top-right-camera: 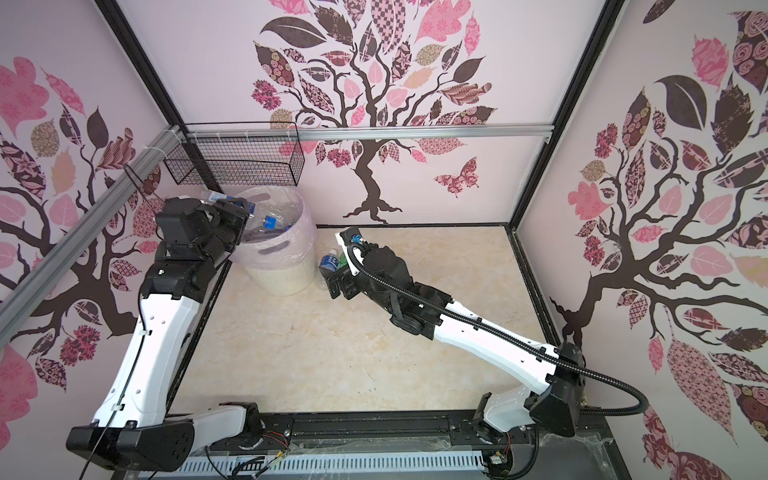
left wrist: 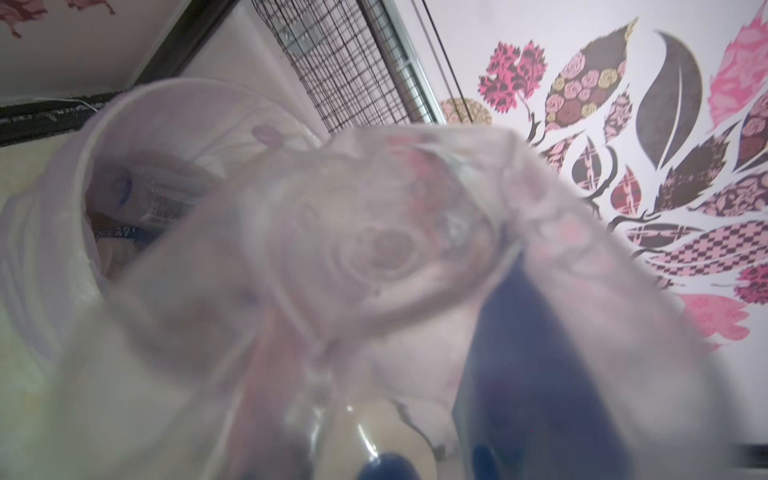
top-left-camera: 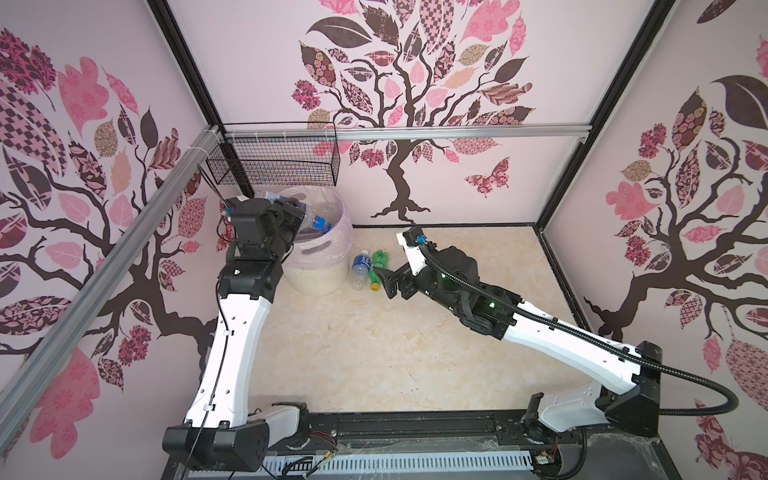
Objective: Throw the plastic bottles in the bin
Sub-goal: 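Open the left gripper over the bin to drop the blue-cap bottle, then grasp the green Sprite bottle with the right gripper while the left approaches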
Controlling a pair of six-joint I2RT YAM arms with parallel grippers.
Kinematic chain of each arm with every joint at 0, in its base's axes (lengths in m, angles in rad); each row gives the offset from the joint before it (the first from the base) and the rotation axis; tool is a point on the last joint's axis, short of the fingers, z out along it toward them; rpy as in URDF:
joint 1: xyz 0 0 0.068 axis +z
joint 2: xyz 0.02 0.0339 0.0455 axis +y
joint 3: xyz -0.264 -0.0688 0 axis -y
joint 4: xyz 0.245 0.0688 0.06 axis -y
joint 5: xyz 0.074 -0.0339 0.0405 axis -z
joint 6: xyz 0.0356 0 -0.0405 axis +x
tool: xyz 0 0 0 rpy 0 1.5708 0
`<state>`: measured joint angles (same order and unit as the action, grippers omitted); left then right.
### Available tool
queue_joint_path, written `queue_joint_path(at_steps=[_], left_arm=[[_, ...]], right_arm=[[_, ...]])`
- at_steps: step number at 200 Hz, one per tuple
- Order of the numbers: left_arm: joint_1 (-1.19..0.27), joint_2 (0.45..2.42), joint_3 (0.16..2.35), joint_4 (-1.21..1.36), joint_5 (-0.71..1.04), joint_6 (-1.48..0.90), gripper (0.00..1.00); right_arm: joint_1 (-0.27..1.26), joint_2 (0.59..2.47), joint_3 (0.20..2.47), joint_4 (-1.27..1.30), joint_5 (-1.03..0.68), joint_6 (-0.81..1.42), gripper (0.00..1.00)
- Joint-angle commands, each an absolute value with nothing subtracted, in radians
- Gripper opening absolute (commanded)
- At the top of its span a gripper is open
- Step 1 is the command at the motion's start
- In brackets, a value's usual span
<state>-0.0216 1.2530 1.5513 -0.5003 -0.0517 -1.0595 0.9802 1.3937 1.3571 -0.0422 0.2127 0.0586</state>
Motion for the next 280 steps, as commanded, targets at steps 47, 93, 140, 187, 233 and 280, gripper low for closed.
queue_joint_path(at_steps=[47, 93, 140, 187, 233, 280], left_arm=[[0.077, 1.391, 1.727, -0.423, 0.051, -1.237, 0.59], [0.127, 1.581, 1.768, -0.407, 0.215, -1.433, 0.93], [0.014, 1.394, 1.847, -0.499, 0.139, -1.258, 0.97], [-0.039, 1.252, 1.705, -0.515, 0.123, -1.224, 0.97], [-0.123, 1.238, 1.607, -0.513, 0.166, -1.164, 0.97], [-0.281, 1.238, 1.475, -0.532, 0.158, -1.025, 0.97]], right_arm=[[0.979, 1.412, 1.336, -0.046, 0.198, 0.07, 1.0], [0.979, 1.403, 1.305, -0.048, 0.167, 0.111, 0.99], [0.979, 1.382, 1.244, -0.034, 0.154, 0.131, 0.99], [0.979, 1.363, 1.221, -0.041, 0.158, 0.147, 0.99], [0.961, 1.378, 1.232, -0.089, 0.227, 0.176, 1.0], [0.826, 1.426, 1.224, -0.13, 0.188, 0.337, 1.0]])
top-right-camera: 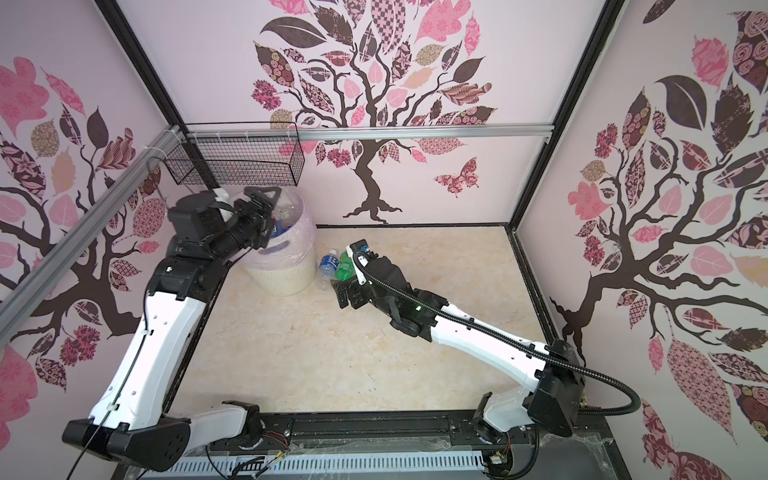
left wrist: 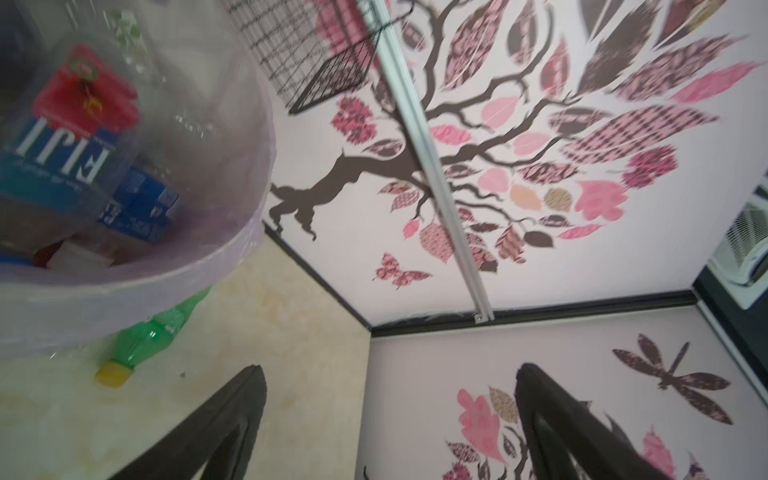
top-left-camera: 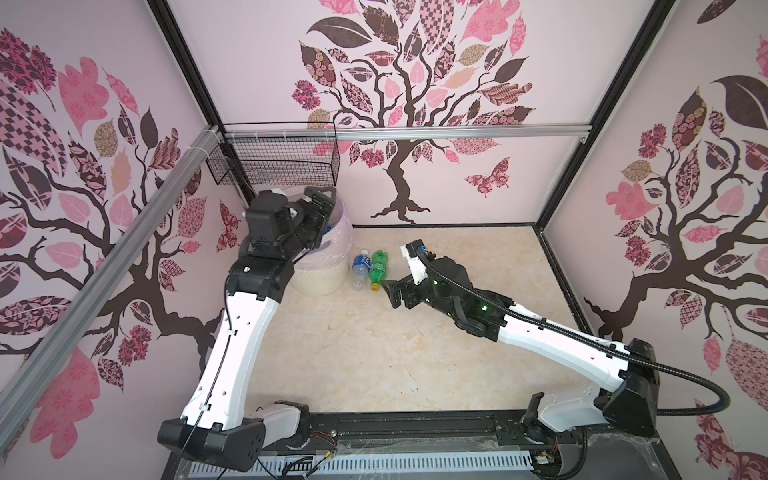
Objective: Throw the plastic bottles in the bin
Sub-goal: 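Grasp the green Sprite bottle with the right gripper while the left approaches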
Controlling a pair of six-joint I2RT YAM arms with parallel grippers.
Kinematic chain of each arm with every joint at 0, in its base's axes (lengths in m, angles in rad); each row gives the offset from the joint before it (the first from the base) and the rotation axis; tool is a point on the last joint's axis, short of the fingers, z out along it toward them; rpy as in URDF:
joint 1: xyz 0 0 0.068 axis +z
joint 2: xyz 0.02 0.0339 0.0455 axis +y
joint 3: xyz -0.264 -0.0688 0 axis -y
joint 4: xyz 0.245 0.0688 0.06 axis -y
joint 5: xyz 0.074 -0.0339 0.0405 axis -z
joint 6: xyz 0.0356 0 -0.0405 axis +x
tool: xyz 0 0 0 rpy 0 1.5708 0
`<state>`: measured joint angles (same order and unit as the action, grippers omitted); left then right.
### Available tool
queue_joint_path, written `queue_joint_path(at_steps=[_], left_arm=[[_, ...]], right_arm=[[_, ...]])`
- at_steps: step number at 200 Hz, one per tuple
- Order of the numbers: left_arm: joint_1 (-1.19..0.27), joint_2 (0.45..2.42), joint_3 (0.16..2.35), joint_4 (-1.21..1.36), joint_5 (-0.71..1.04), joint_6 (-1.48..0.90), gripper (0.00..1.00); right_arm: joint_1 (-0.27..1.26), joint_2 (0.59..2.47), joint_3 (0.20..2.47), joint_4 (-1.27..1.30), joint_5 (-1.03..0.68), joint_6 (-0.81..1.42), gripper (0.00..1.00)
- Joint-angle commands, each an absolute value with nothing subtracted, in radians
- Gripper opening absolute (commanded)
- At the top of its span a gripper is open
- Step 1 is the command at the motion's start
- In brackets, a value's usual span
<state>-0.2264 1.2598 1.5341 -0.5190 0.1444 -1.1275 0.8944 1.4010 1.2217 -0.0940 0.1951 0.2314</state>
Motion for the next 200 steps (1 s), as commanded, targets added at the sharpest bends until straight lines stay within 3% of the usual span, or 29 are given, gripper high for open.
queue_joint_path(at_steps=[1, 58, 115, 200], left_arm=[[-0.284, 1.239, 1.472, -0.531, 0.159, -1.023, 0.97], [-0.384, 1.233, 1.246, -0.537, 0.195, -0.937, 0.97], [-0.382, 1.206, 1.063, -0.547, 0.197, -0.886, 0.97], [-0.286, 1.159, 0.849, -0.499, 0.291, -0.881, 0.97]], right_arm=[[0.822, 1.428, 1.223, -0.13, 0.186, 0.34, 0.99], [0.68, 1.595, 1.195, -0.072, 0.009, 0.503, 0.99], [0.671, 1.854, 1.308, -0.032, -0.145, 0.617, 0.99], [0.67, 2.143, 1.48, 0.07, -0.299, 0.769, 0.87]])
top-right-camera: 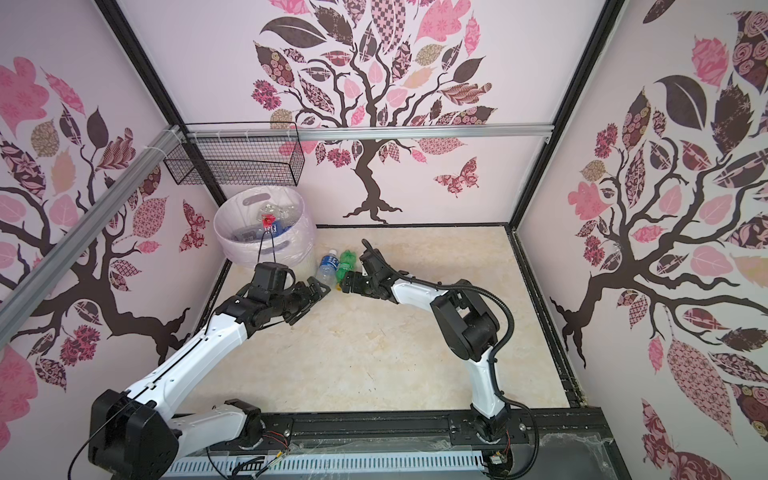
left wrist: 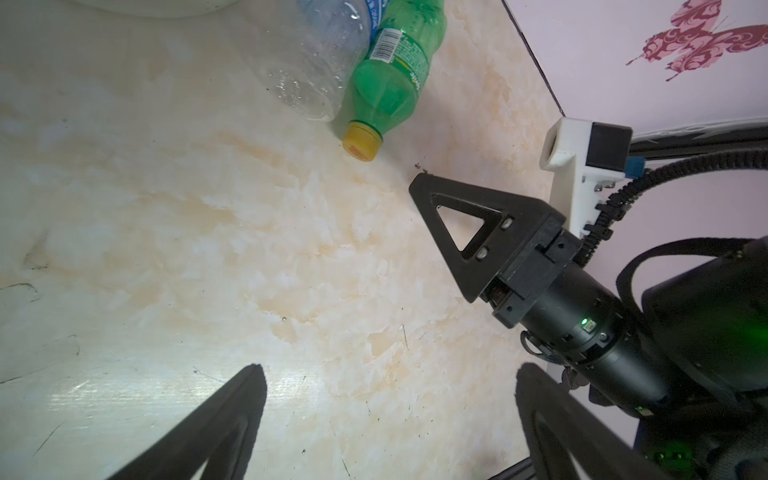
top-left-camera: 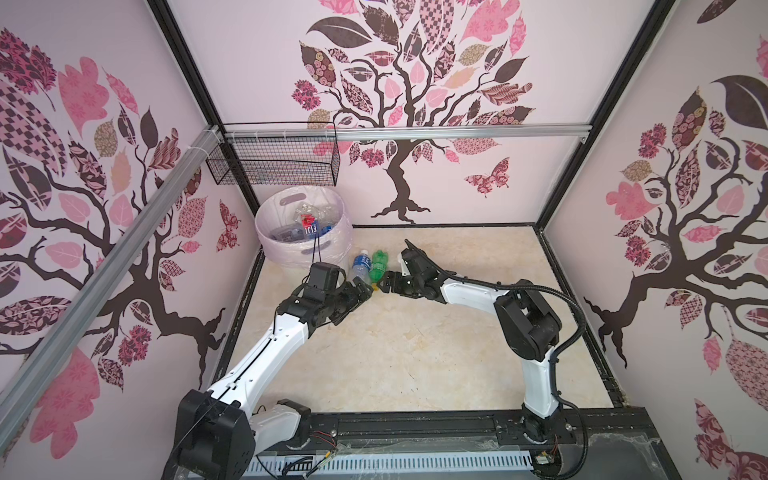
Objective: Throw the plastic bottles in the bin
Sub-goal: 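Grasp the green Sprite bottle with the right gripper while the left approaches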
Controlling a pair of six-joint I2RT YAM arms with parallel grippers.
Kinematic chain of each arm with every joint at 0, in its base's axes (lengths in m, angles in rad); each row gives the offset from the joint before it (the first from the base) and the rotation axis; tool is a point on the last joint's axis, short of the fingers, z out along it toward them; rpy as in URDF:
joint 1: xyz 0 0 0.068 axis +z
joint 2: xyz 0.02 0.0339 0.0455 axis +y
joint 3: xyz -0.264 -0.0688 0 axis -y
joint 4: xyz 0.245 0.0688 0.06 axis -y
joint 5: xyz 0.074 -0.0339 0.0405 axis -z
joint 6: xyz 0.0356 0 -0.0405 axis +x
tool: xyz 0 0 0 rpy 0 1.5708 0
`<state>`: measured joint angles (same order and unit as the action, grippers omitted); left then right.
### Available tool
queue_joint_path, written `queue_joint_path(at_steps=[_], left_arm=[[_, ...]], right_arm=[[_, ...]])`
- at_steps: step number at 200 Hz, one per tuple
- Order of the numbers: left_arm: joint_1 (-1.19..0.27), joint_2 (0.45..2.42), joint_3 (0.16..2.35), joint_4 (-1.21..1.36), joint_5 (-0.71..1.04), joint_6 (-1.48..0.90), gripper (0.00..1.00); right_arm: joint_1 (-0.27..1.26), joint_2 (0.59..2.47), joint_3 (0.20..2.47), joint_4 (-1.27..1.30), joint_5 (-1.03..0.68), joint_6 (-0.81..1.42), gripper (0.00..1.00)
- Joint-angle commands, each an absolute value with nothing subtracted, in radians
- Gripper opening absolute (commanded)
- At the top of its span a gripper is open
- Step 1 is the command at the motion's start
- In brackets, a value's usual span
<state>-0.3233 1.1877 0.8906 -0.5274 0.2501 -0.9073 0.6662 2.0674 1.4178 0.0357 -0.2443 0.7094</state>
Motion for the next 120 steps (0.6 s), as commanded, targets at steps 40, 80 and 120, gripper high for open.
queue_joint_path(at_steps=[40, 80, 120], left_arm=[[-0.266, 1.176, 0.84, -0.502, 0.311, -0.85, 0.97], [-0.248, 1.2, 0.835, -0.506, 0.329, -0.83, 0.97], [-0.226, 1.219, 0.833, -0.505, 0.353, -0.811, 0.97]], right_arm=[[0.671, 2.241, 1.545, 0.096, -0.312, 0.826, 0.82], [0.671, 2.314, 1.59, 0.138, -0.339, 0.883, 0.77], [0.672, 2.362, 1.624, 0.145, -0.342, 0.914, 0.7]])
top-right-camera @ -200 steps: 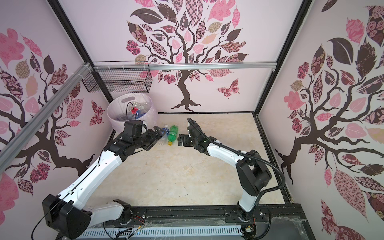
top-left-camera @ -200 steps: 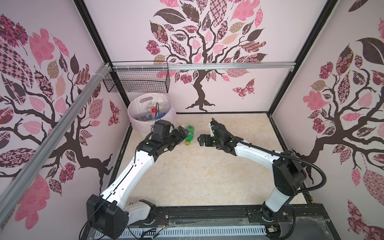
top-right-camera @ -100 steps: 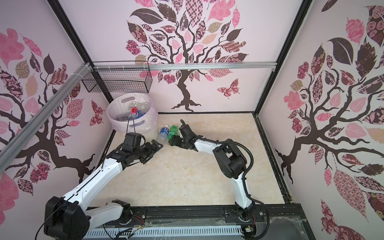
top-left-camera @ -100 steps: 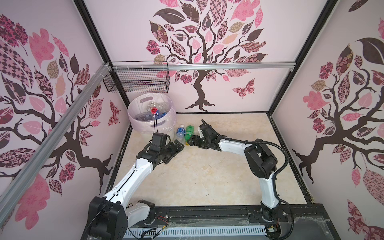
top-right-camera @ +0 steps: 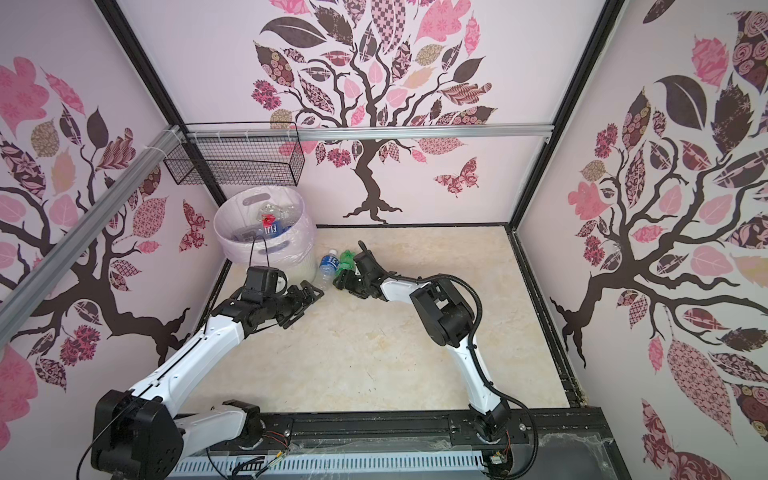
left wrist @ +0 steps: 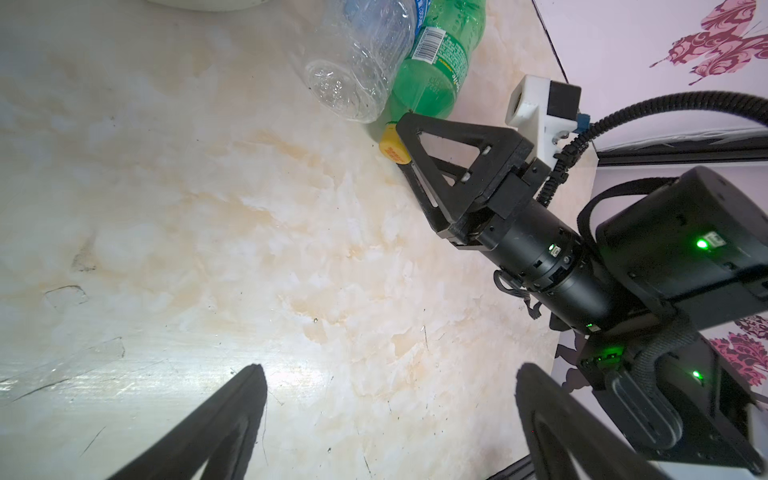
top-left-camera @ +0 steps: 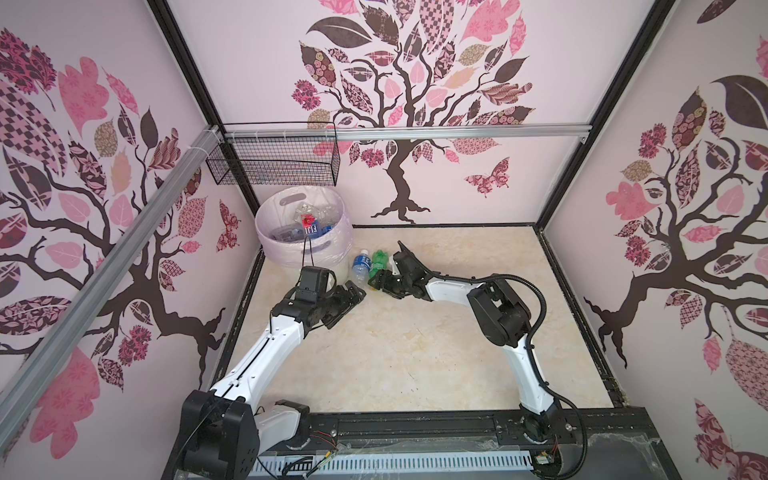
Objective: Throw the plastic bottles in the bin
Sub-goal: 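Grasp the green Sprite bottle with the right gripper while the left approaches, then lift the Sprite bottle with the right gripper while the left grasps its base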
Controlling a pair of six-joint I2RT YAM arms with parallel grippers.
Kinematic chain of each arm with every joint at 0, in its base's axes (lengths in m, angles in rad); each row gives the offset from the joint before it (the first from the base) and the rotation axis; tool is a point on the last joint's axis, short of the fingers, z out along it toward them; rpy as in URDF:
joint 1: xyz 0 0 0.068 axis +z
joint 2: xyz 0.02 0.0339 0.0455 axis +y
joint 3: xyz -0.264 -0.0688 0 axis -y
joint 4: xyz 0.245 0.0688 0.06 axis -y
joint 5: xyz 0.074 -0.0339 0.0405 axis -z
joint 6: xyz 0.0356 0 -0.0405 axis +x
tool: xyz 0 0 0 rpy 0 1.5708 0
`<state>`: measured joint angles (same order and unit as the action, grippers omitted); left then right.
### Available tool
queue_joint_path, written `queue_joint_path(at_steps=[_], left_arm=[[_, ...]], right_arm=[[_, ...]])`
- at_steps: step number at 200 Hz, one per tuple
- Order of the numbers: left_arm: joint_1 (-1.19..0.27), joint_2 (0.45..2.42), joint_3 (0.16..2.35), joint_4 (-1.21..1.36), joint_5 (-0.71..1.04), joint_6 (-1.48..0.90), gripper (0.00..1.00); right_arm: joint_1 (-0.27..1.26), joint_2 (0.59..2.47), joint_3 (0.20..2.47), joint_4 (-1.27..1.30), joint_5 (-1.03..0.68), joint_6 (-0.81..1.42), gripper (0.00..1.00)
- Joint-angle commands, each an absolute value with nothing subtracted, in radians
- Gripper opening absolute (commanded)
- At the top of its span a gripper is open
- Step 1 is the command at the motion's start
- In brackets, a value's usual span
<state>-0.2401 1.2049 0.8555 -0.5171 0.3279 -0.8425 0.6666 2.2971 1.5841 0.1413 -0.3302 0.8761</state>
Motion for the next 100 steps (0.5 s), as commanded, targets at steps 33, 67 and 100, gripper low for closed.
queue_joint_path(at_steps=[33, 67, 100], left_arm=[[-0.219, 1.223, 0.835, -0.507, 0.36, -0.804, 0.97], [-0.217, 1.233, 0.837, -0.512, 0.367, -0.801, 0.97], [-0.216, 1.226, 0.833, -0.517, 0.364, -0.797, 0.97]], right_arm=[[0.671, 2.392, 1.643, 0.163, -0.353, 0.954, 0.59], [0.669, 2.388, 1.62, 0.178, -0.352, 0.976, 0.44], [0.669, 2.348, 1.559, 0.2, -0.339, 0.977, 0.34]])
